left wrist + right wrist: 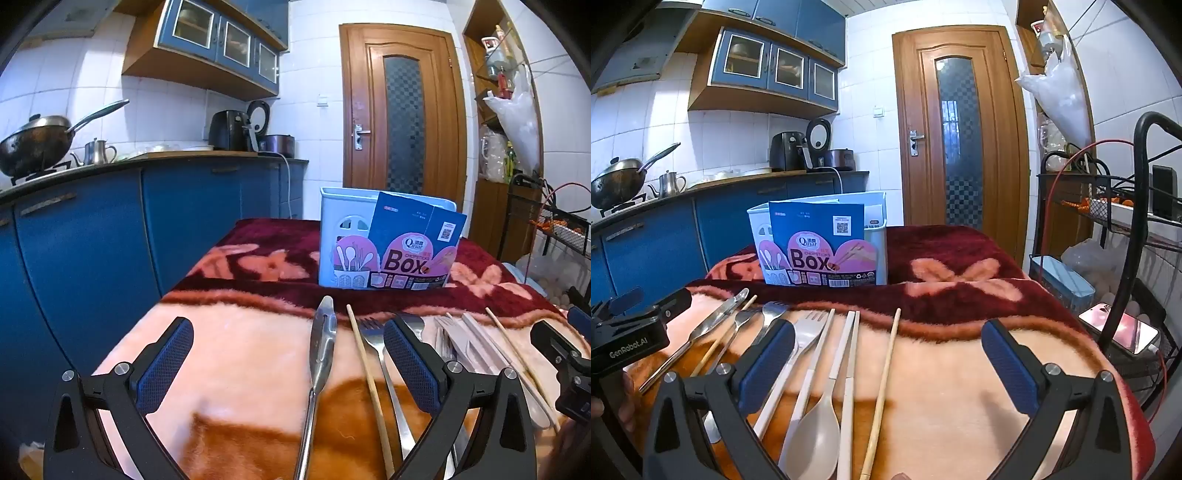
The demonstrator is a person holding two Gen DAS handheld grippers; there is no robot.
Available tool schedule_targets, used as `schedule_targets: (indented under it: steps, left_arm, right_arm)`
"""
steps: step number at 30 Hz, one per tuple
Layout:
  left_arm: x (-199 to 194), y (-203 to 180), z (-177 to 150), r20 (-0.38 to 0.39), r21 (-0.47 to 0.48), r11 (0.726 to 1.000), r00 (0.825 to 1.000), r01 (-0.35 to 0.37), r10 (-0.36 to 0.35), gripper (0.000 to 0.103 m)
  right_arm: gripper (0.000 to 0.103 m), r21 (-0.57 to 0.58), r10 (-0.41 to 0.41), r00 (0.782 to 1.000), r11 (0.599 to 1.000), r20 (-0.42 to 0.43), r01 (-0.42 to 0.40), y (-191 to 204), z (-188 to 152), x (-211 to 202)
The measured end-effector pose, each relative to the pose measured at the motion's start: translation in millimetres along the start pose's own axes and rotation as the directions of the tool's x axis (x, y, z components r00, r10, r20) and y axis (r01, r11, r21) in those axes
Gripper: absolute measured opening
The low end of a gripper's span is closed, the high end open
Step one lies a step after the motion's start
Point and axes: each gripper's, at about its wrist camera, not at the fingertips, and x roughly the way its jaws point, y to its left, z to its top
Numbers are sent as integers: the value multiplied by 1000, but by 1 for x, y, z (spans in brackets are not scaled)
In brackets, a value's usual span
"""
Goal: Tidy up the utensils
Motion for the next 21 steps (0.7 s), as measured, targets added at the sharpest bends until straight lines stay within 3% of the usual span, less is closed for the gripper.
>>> schedule_targets:
  steps: [15,21]
  left_arm:
    - [-14,-4,-2,-5,14,1000,1000,-1,1,102]
    - [-1,-3,0,-9,17,1000,1000,5,-5,102]
  right_arm:
    - [103,4,1,1000,1000,13,-1,-1,-1,-2]
    - [103,3,1,1000,1000,14,-1,0,0,-1]
